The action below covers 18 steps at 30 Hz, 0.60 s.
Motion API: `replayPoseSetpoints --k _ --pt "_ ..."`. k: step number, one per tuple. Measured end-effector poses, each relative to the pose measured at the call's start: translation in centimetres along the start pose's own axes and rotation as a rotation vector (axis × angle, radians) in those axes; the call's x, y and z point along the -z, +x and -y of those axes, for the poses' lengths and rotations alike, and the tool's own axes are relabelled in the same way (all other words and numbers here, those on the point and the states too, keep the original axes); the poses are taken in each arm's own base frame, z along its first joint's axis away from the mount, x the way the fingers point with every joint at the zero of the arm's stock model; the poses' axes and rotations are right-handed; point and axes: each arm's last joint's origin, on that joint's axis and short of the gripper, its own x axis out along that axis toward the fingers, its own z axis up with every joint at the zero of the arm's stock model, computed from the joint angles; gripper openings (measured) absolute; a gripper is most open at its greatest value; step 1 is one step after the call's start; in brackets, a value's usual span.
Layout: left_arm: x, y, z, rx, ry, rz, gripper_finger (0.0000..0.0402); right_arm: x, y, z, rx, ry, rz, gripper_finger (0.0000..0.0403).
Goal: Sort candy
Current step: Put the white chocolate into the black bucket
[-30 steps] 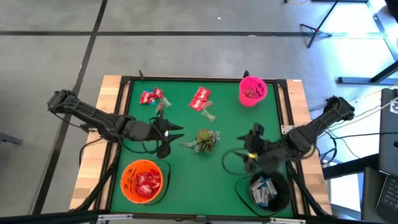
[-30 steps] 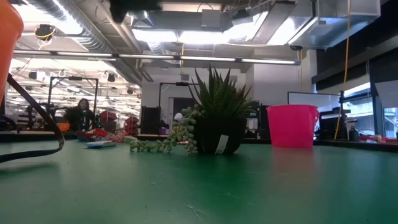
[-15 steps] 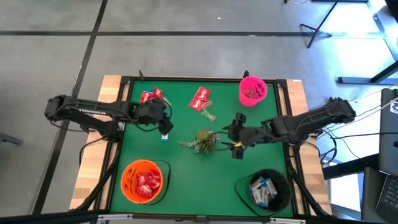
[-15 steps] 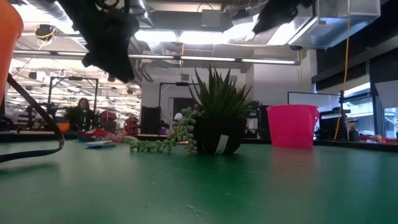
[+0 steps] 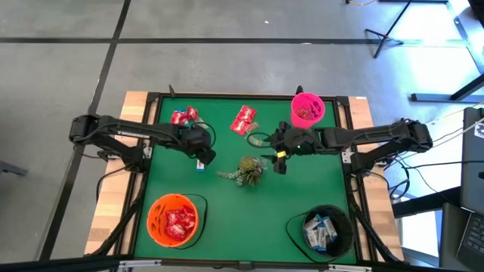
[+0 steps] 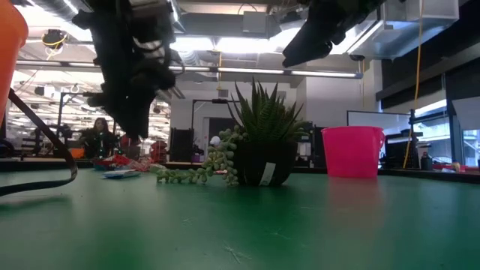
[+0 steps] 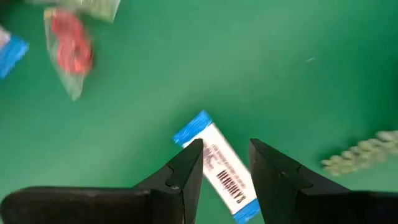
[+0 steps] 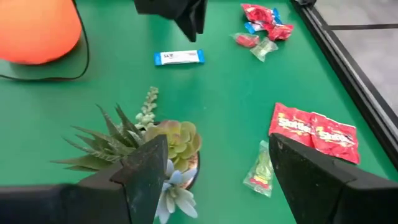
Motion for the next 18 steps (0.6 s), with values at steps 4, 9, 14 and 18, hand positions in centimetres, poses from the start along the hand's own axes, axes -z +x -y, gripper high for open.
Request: replayPoseSetpoints --k 4,9,14,18 --pt "0.2 1.1 0.2 -0.041 -0.029 -0.038 0.0119 0.0 0.0 0.0 -0.001 -0.009 0.001 0.0276" --pt "0.4 1.9 0.4 -0.067 -0.042 -0.063 0.0119 0.0 0.0 -0.1 -0.003 -0.019 0.003 0.0276" --pt "0.5 2.5 0.4 -0.088 -0.035 -0.084 0.0119 -0.3 0.0 -0.1 -0.003 -0.042 0.029 0.0276" --pt "0.7 3.0 0.5 -0.089 -0.045 -0.121 0.0119 -0.5 0.0 -0.1 -0.003 -0.059 0.048 0.0276"
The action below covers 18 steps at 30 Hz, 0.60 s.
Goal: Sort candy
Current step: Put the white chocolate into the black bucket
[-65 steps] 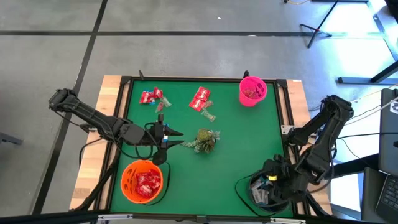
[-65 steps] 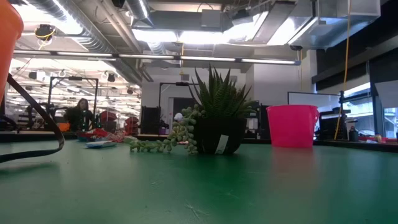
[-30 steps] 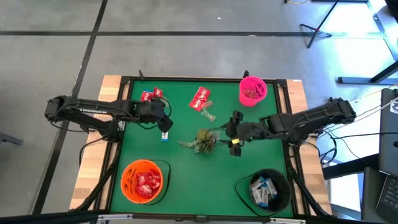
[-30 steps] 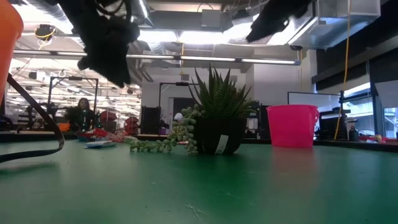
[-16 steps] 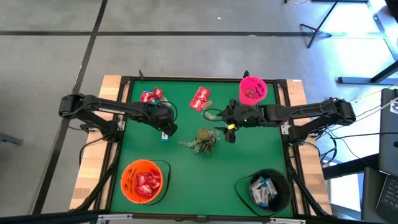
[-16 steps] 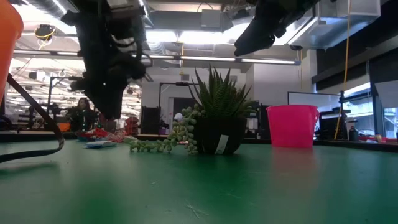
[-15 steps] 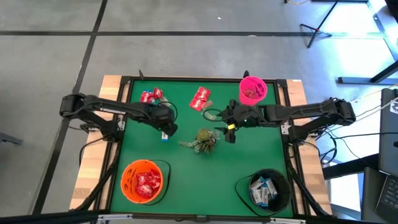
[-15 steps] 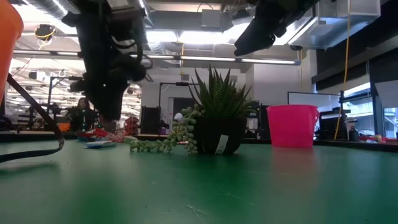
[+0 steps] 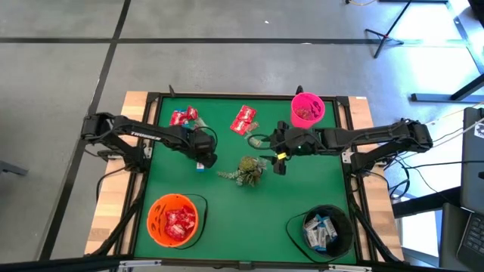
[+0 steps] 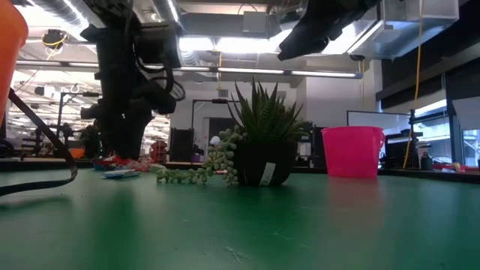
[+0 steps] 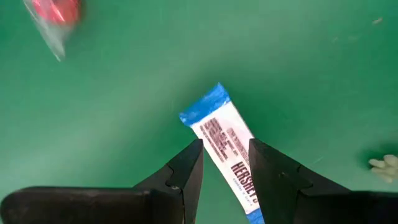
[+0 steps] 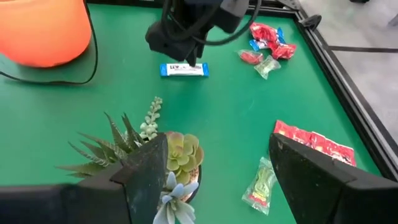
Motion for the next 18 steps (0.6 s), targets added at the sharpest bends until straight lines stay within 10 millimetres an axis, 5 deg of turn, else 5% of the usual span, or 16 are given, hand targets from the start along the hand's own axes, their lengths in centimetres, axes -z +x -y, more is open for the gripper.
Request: replayPoseSetpoints --k 12,18 --pt "0.2 1.7 0.6 -0.007 0.011 -0.081 0.0122 0.1 0.0 0.0 -0.013 -0.028 -0.011 0.0276" --pt "-0.1 1.3 0.9 0.026 0.085 -0.07 0.0167 0.1 0.0 0.0 -0.014 -0.042 -0.011 0.0276"
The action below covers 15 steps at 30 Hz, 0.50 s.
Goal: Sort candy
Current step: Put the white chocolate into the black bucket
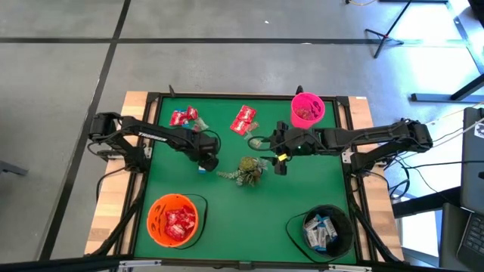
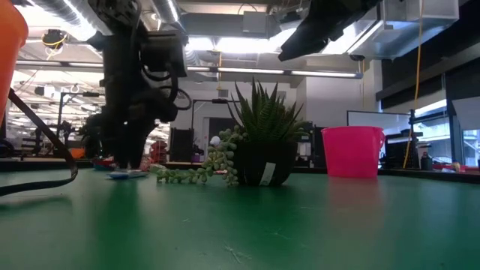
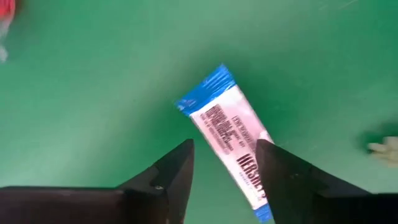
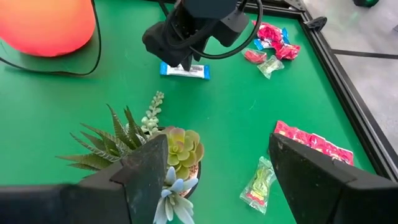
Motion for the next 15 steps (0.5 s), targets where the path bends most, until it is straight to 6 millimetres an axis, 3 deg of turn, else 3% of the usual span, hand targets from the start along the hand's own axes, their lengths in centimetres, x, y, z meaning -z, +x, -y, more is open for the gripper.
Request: replayPoseSetpoints --k 8,15 --pt "-0.59 -0.57 0.44 0.037 -0.045 0.008 0.0238 -0.01 0.0 0.0 0.001 -0.004 0.001 0.0276" --pt "-0.24 -0.61 0.32 -0.019 -0.193 0.026 0.0251 0.08 0.43 -0.07 0.001 -0.006 -0.007 0.0276"
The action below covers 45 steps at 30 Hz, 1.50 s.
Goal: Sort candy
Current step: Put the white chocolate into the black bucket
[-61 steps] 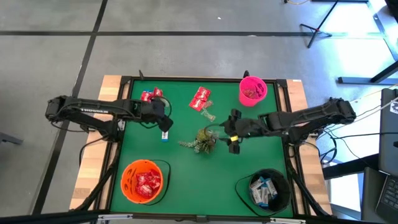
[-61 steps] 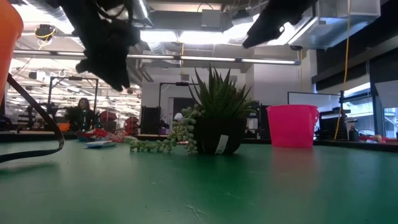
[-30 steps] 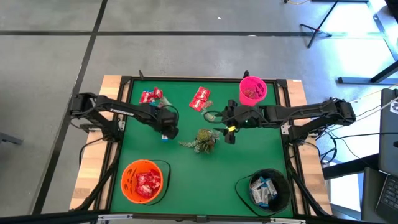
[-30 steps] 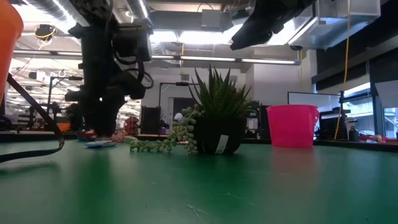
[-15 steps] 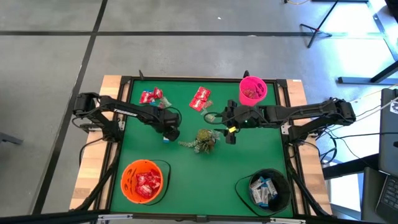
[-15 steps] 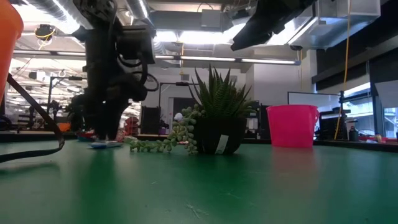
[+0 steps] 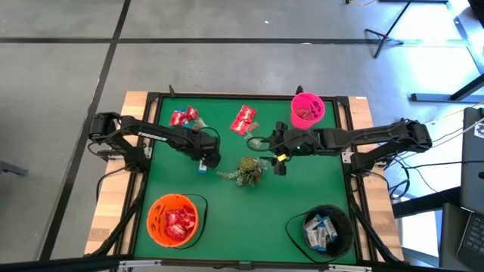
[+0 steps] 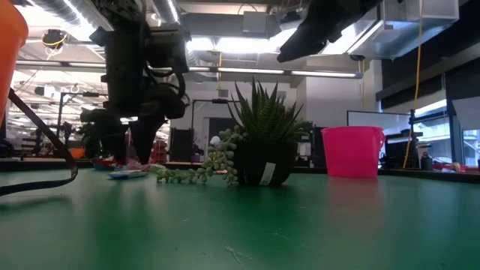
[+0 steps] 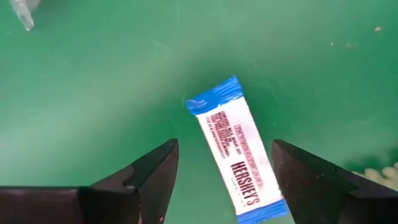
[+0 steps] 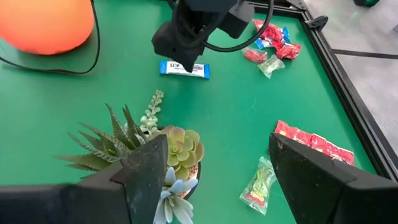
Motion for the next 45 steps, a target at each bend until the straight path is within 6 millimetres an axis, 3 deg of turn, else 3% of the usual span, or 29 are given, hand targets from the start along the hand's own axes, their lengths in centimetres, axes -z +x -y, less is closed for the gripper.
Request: replayPoseSetpoints --k 5,13,17,36,40,45 --pt "0.0 0.2 0.6 0.034 -0.035 0.019 0.0249 0.2 0.5 -0.1 -0.003 -0.005 -0.017 0.0276" --pt "0.5 3.1 1.2 -0.058 -0.039 -0.062 0.0248 0.4 1.2 -0.3 -0.014 -0.008 -0.035 0.0276" --pt "0.6 3.4 1.2 -0.065 -0.038 -0.064 0.0248 0.5 1.2 -0.3 -0.025 -0.009 -0.041 0.0276" --pt "0.3 2.5 1.3 -0.04 0.056 -0.016 0.0159 0.5 1.2 -0.3 -0.024 -0.006 -0.038 0.0276" --pt "-0.3 1.7 1.9 -0.037 0.102 0.04 0.0159 0.5 1.2 -0.3 -0.024 -0.005 -0.037 0.0276" --pt "-1.2 -0.7 2.4 -0.016 0.123 0.139 0.0158 0.4 1.2 -0.3 -0.024 0.004 -0.035 0.0276"
